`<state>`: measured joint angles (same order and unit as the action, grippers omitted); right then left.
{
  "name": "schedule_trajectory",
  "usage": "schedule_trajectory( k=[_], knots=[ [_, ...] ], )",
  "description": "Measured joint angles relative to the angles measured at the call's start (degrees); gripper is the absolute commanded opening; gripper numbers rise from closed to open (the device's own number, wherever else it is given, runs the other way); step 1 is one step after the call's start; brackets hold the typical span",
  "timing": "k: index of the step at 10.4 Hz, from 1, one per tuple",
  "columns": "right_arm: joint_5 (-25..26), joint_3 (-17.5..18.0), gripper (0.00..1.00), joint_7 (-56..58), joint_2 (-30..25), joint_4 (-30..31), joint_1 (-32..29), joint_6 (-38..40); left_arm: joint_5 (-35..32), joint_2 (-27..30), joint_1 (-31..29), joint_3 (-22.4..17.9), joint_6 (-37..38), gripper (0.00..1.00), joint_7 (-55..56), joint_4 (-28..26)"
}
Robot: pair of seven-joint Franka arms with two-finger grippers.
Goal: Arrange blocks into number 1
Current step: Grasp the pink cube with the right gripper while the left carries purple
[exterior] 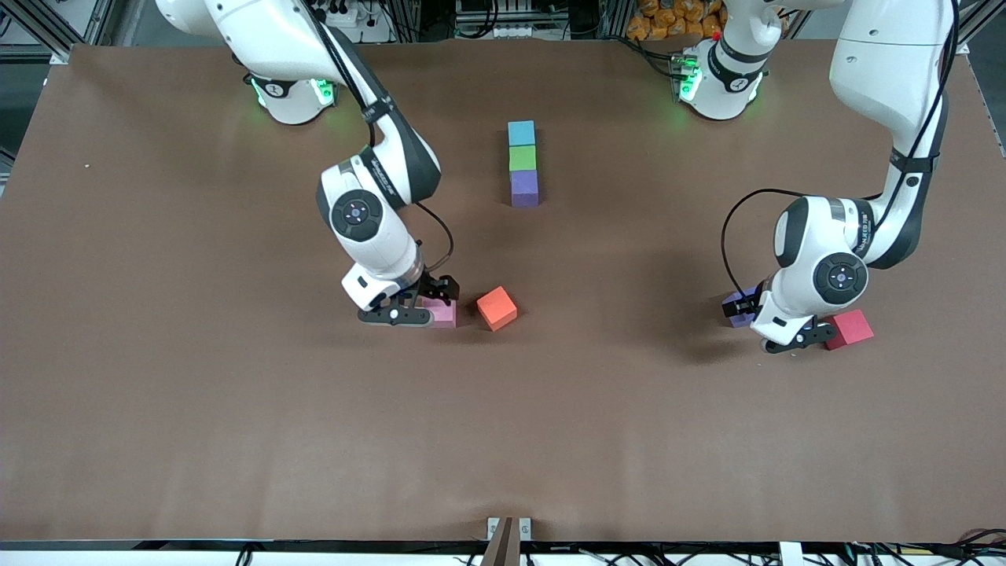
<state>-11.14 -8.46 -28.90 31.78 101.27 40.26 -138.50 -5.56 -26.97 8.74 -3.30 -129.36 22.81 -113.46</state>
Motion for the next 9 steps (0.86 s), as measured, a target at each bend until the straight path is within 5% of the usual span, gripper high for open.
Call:
schedule_trajectory(
  k=[1, 3, 4, 9],
  knots=[
    [0.00, 0.14, 1.00, 0.00, 1.15, -0.24, 0.10, -1.24, 0.00, -0.05, 0.00, 0.00, -0.67, 0.80, -0.01, -0.24],
    [0.00, 0.17, 1.00, 0.00, 2.24, -0.33, 0.10, -2.09, -0.29, -0.45, 0.07, 0.07, -2.06, 0.10, -0.10, -0.91],
    [0.01, 0.19, 1.00, 0.00, 2.30, -0.33, 0.13, -2.10, -1.20, -0.75, 0.23, 0.21, -2.50, 0.00, -0.13, -1.01],
    [0.19, 0.33, 1.00, 0.72, 3.93, -0.32, 0.57, -3.47, -2.31, 0.64, 5.48, 6.18, -2.15, 0.00, 0.08, 0.34]
  ],
)
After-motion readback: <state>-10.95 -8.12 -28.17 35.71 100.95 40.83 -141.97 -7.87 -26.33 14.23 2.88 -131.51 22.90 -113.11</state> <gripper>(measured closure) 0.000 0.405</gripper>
